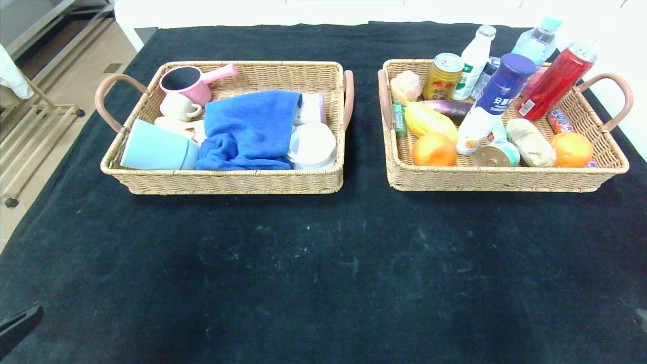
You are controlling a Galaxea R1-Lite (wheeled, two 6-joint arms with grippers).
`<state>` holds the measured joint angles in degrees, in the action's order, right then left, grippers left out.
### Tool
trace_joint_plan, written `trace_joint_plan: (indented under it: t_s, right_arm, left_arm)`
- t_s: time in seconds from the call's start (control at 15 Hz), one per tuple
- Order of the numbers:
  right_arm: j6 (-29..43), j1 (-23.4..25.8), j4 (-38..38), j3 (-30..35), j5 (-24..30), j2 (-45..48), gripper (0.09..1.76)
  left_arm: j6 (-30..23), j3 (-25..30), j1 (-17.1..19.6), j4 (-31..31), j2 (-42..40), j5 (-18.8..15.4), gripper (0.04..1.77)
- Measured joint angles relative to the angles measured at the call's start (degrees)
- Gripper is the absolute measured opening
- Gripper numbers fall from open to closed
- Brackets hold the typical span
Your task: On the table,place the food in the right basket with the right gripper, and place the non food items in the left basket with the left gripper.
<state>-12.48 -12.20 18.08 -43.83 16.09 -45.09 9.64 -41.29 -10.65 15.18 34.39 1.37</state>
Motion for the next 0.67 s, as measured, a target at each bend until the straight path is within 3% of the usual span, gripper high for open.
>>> trace_joint_plan:
  t_s: [0.27, 0.67]
  right_arm:
    - [-1.0, 0.0, 3.1, 3.3, -0.4, 7.6, 1.7]
    - [2.6, 3.8, 3.3, 8.9, -0.5, 17.5, 1.7]
  left_arm:
    - [1.0, -2.8, 6.7, 7.4, -6.6, -8.4, 1.72]
    - [1.1, -3.5, 9.6, 12.0, -13.3, -14.3, 1.72]
